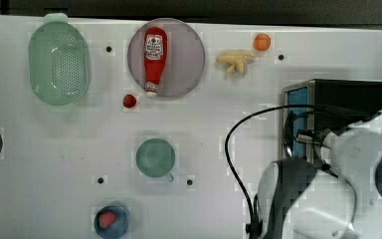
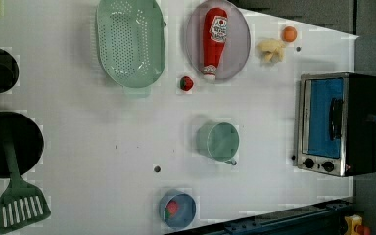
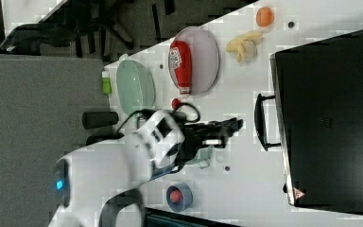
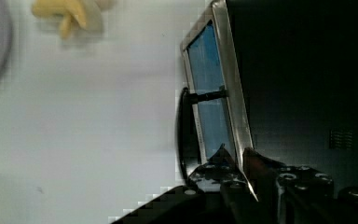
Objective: Flap open oven.
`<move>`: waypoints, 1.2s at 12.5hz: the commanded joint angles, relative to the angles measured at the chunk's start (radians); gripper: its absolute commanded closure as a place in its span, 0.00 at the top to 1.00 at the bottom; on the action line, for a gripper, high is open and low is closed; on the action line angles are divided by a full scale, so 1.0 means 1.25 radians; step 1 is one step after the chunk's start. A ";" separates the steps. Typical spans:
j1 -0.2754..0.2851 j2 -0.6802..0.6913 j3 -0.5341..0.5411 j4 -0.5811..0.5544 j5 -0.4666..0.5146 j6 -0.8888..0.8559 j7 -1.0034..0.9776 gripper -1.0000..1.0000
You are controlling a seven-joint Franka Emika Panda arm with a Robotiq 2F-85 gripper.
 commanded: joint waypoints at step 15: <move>0.035 0.137 0.011 -0.119 -0.107 0.208 0.035 0.18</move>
